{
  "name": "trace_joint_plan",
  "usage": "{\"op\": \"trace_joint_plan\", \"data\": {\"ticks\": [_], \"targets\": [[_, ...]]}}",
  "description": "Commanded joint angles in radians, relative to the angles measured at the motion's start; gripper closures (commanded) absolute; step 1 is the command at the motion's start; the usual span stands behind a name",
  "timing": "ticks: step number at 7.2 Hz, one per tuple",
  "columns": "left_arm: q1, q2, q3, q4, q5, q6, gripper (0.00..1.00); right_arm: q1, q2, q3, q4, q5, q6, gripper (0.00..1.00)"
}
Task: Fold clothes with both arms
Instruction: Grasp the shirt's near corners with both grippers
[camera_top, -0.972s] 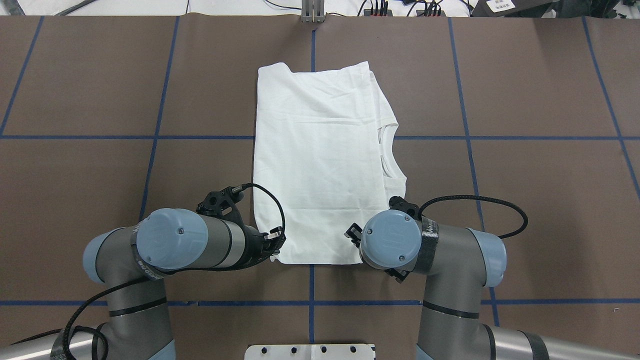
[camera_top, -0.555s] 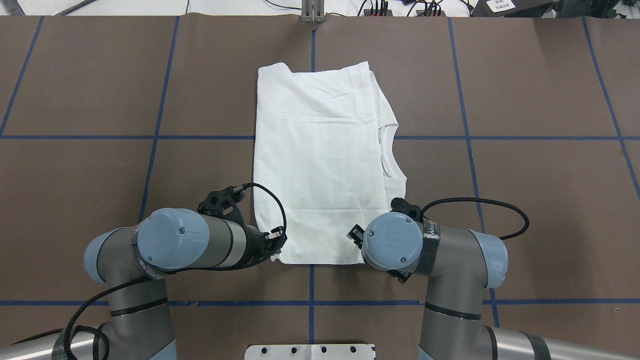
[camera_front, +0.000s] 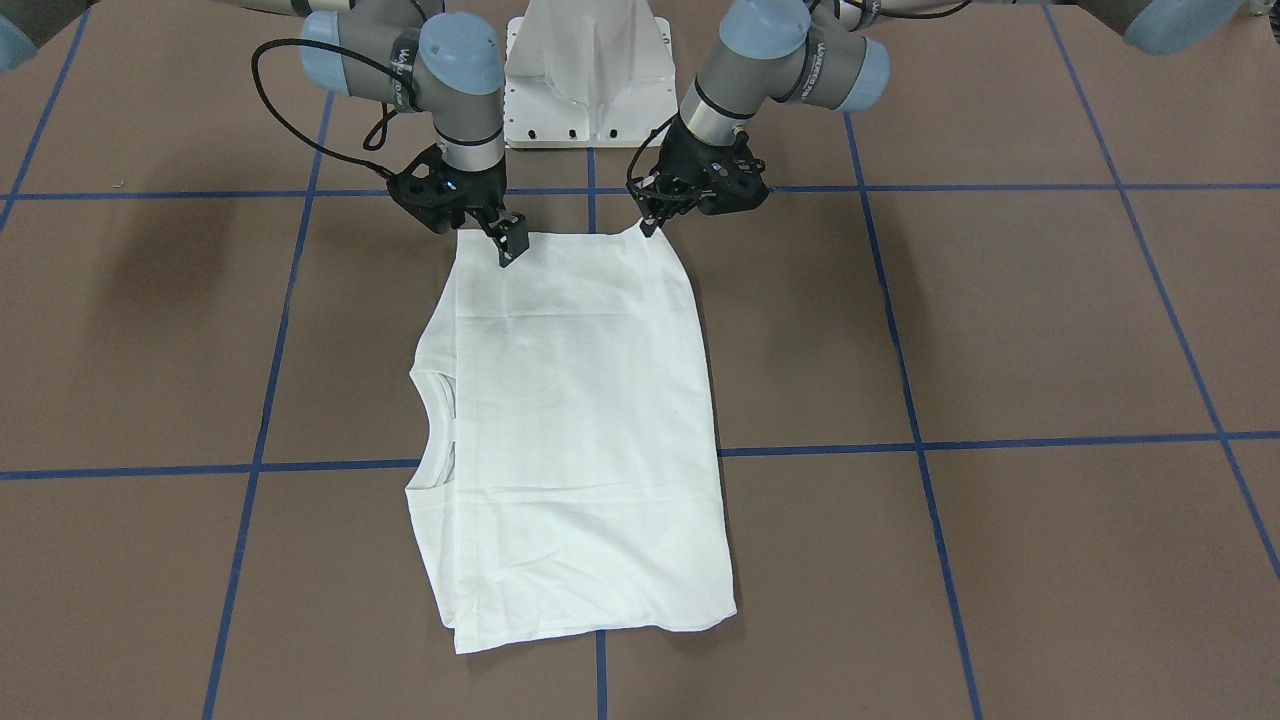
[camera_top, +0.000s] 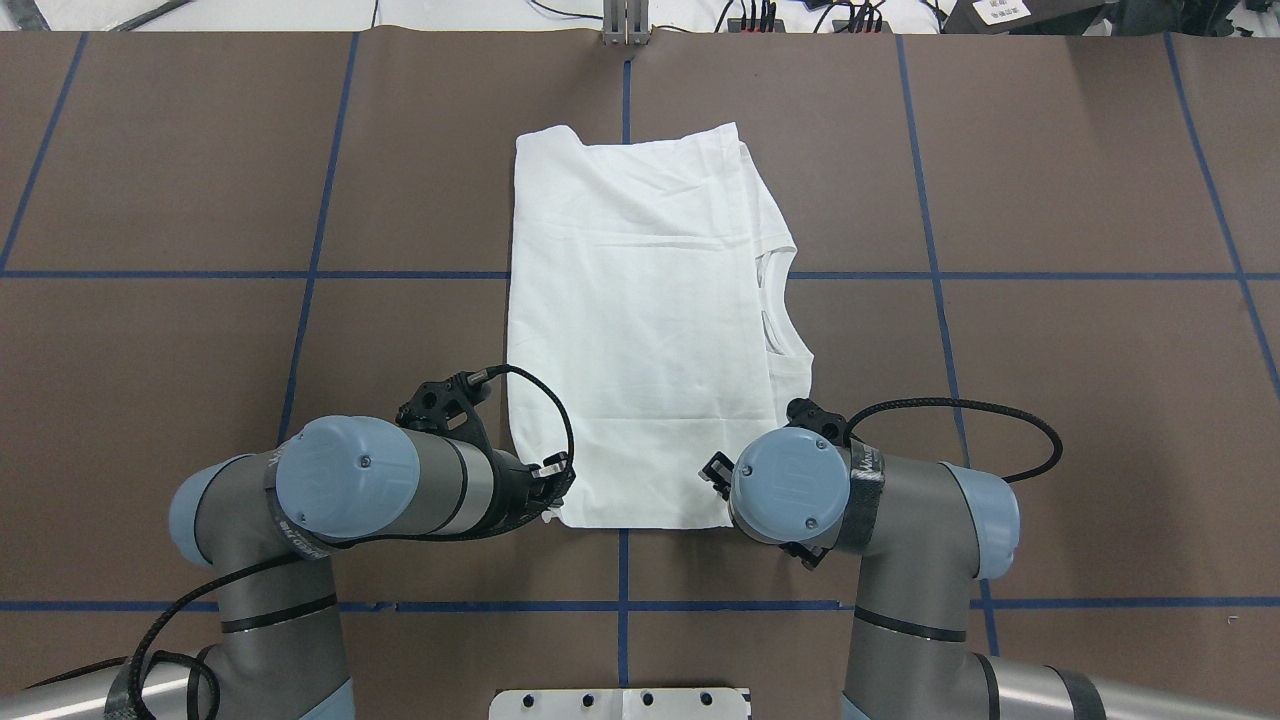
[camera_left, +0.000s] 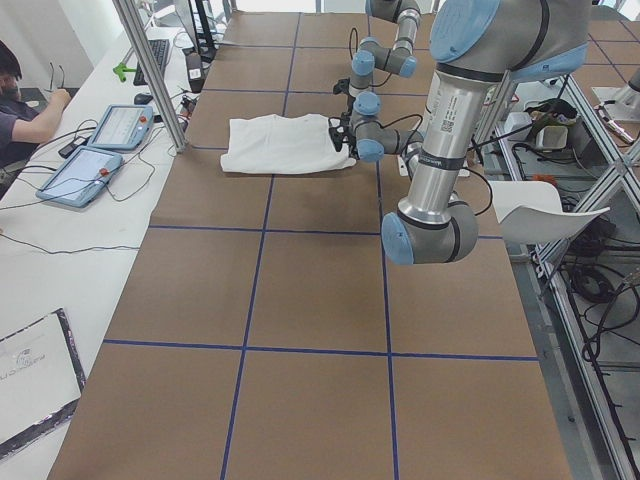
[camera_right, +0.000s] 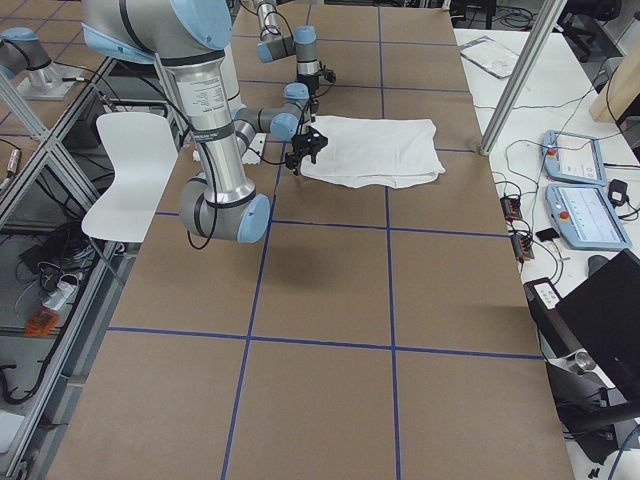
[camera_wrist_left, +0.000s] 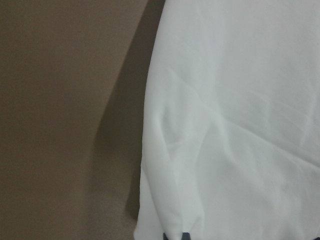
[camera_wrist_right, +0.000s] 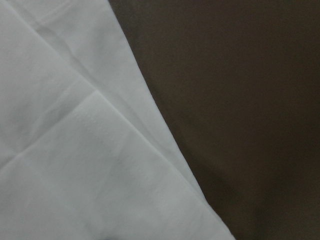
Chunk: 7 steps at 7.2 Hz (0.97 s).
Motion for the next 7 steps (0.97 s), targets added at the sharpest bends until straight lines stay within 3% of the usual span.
{"op": "trace_joint_plan", "data": {"ticks": [1, 3, 4, 5, 7], "targets": [[0.0, 0.0, 0.003, 0.0, 0.0, 0.0, 1.0, -0.004, 0.0, -0.001, 0.0, -0.001, 0.003, 0.19], [0.0, 0.0, 0.01, -0.002, 0.002, 0.0, 1.0, -0.005, 0.0, -0.001, 0.0, 0.001, -0.003, 0.64], [0.0, 0.0, 0.01, -0.002, 0.002, 0.0, 1.0, -0.005, 0.002, -0.003, 0.0, 0.001, -0.006, 0.8], [0.0, 0.0, 0.01, -0.003, 0.002, 0.0, 1.0, -0.005, 0.006, -0.001, 0.0, 0.001, -0.008, 0.87], [0.0, 0.0, 0.01, -0.003, 0.002, 0.002, 1.0, 0.006, 0.011, 0.005, 0.0, 0.002, -0.01, 0.9]]}}
